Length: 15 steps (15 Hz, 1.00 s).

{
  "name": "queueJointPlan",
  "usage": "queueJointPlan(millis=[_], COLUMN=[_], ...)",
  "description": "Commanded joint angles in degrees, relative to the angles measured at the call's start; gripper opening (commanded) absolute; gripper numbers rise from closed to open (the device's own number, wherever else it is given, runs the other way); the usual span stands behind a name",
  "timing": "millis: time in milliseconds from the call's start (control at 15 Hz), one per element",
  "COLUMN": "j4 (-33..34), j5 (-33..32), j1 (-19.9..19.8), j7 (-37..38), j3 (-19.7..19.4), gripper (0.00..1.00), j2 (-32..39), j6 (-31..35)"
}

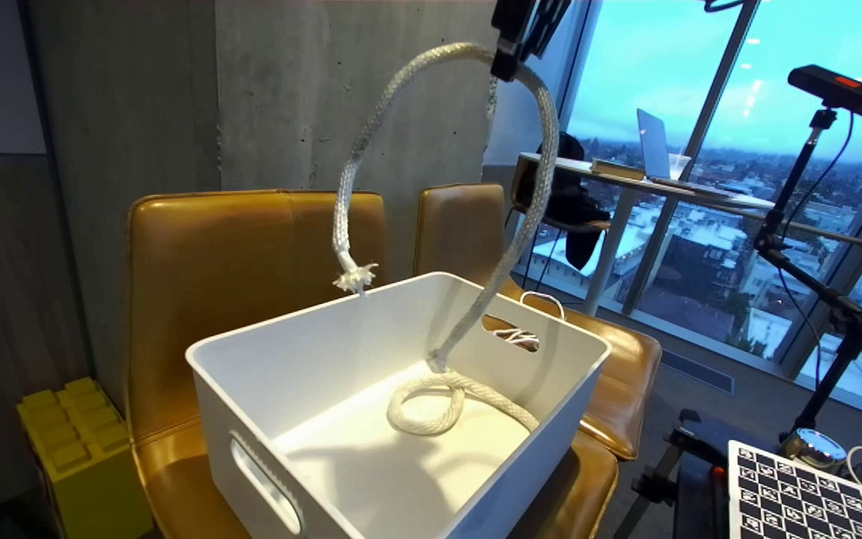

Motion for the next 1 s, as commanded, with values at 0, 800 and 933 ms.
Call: queueJointPlan(millis=[0,800,933], j4=[-3.22,-9.55,-10.92], j5=[-0.24,0.97,1.65], j1=[-0.73,-3.19,-4.48], j7=[0.24,-1.50,-3.17], j3=[-0.58,-2.21,-3.41], gripper=[0.03,0.55,0.69], j2=[-0.31,-0.87,-0.97], j6=[-0.15,0.58,0.81])
